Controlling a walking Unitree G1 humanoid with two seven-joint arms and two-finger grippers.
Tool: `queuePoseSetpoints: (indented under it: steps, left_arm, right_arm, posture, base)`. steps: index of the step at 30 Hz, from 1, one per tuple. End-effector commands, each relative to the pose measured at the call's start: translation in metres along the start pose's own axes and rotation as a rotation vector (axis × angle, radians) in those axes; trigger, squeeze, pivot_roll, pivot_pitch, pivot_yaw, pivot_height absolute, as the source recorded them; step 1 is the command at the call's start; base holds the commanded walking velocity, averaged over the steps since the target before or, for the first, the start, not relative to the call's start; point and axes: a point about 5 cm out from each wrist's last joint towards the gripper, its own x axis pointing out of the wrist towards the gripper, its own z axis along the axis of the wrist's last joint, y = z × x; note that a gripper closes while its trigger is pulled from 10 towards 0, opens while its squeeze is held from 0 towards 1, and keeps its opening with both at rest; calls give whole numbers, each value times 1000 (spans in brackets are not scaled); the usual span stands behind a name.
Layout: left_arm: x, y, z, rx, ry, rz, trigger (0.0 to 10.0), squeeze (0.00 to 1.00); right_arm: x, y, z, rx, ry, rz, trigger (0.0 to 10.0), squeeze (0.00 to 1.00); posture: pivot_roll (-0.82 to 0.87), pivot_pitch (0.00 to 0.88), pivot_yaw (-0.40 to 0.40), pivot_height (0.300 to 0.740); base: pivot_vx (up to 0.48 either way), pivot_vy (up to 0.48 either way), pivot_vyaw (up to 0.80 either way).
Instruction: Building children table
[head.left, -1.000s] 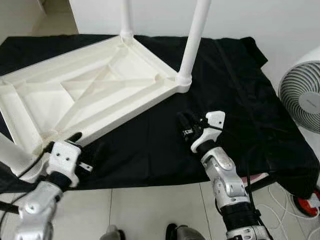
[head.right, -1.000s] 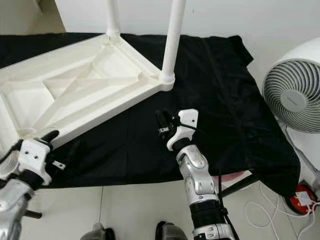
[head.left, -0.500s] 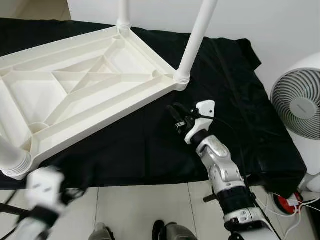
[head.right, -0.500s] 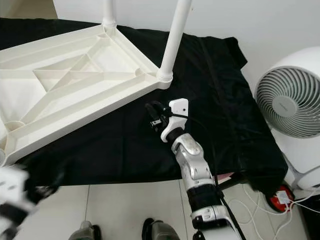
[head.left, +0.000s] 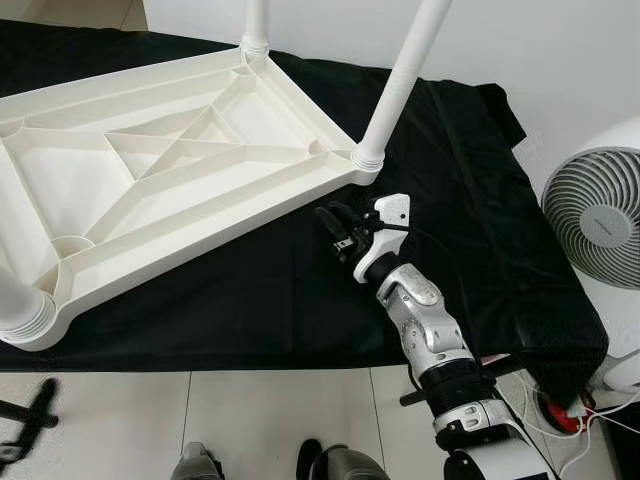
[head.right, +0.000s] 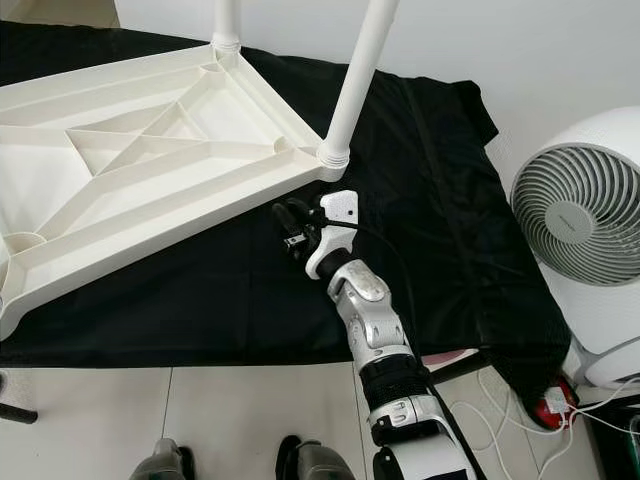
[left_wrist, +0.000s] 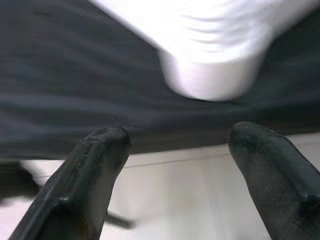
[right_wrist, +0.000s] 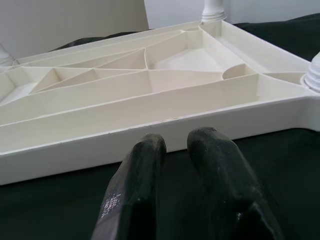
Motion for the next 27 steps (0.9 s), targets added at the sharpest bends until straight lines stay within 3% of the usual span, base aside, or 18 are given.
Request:
queuePoseSetpoints:
  steps: [1,3,4,5,9,12,14,15,16,17,19,21,25,27]
  left_arm:
    - [-6,10,-5,-7,37,21,10000,0]
    - [-12,34,-1,41,49,90,10000,0]
    - [-12,34,-1,41,49,90,10000,0]
    - [-13,48,2,66,35,149,10000,0]
    - [-11,66,10,116,3,240,10000,0]
    - [-4,69,14,114,-25,277,10000,0]
    - [5,66,17,108,-47,283,10000,0]
    - [18,54,19,79,-79,259,10000,0]
    - [18,54,19,79,-79,259,10000,0]
    - [38,25,18,24,-112,173,10000,0]
    - [38,25,18,24,-112,173,10000,0]
    - [46,9,18,-12,-133,127,10000,0]
    - [50,1,19,-41,-149,102,10000,0]
    - [58,-23,22,-74,-162,22,10000,0]
  right_arm:
    - [-3,-4,-2,11,-3,-23,10000,0]
    - [-4,-6,-2,13,-11,-37,10000,0]
    - [-4,-6,-2,13,-11,-37,10000,0]
    - [-5,-7,-2,13,-14,-43,10000,0]
    - [-6,-7,-3,13,-18,-47,10000,0]
    - [-6,-7,-4,12,-17,-47,10000,0]
    - [-6,-7,-4,11,-18,-46,10000,0]
    - [-6,-6,-4,11,-21,-47,10000,0]
    - [-6,-6,-4,11,-21,-47,10000,0]
    - [-5,-7,-3,8,-26,-51,10000,0]
    - [-5,-7,-3,8,-26,-51,10000,0]
    - [-6,-8,-2,6,-31,-59,10000,0]
    - [-6,-9,-2,6,-33,-64,10000,0]
    - [-8,-10,-2,3,-34,-72,10000,0]
  posture:
    - [187,167,-112,740]
    - [181,165,-106,740]
    - [181,165,-106,740]
    - [178,161,-102,740]
    - [178,161,-102,740]
    - [170,144,-92,740]
    - [170,144,-92,740]
    - [159,132,-87,740]
    - [159,132,-87,740]
    - [149,132,-83,740]
    - [149,132,-83,740]
    - [149,132,-83,740]
    - [142,139,-80,740]
    - [135,142,-75,740]
  base:
    - [0,0,0]
    - [0,0,0]
    - [0,0,0]
    - [0,0,0]
    - [0,0,0]
    - [0,0,0]
    - [0,0,0]
    - [0,0,0]
    - [0,0,0]
    - [0,0,0]
    - [0,0,0]
    - [0,0,0]
    - [0,0,0]
    - [0,0,0]
